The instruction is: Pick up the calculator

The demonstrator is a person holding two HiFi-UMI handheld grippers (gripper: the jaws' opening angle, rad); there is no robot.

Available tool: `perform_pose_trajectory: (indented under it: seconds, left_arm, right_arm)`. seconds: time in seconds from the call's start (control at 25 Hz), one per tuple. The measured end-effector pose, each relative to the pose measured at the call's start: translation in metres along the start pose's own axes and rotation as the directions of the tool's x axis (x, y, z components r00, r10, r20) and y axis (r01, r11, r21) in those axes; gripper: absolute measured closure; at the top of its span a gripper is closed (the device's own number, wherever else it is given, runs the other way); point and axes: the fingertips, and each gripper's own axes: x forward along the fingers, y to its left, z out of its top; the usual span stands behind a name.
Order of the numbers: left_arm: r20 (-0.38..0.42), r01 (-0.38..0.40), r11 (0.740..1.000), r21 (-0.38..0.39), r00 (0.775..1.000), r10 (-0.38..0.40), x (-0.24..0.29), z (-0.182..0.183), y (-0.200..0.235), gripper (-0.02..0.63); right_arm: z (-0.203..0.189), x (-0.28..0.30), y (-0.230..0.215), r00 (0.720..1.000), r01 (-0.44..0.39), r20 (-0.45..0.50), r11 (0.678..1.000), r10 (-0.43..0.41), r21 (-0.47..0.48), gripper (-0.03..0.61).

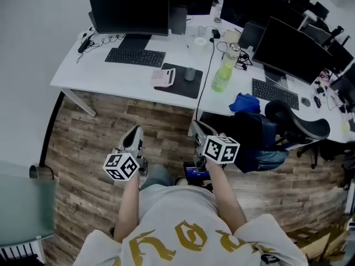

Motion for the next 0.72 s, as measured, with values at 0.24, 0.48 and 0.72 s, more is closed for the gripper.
perform_pose_trajectory:
  seconds: [0.24,0.48,0.72]
  left_arm:
    - [-0.114,-0.031,0.999,-0.034,0.993,0.026,0.02,-0.019,0.02,0.529]
    - [-0.156,-0.073,0.996,-0.044,0.986,0.065,0.065,-0.027,0.067,0.531]
    - [-0.235,-0.056,0.992,-0.109,0.972,0.029,0.137,-0.034,0.109,0.531]
  right_arm:
    - [-0.001,0.03,-0.007,0.998,0.009,-0.056,0.999,-0.011,-0.031,0.45]
    - [0.003,0.091,-0.028,0.994,0.028,-0.102,1.0,-0.029,-0.01,0.449]
    - [0.017,0.155,-0.058,0.979,0.12,-0.168,0.993,-0.116,0.011,0.405]
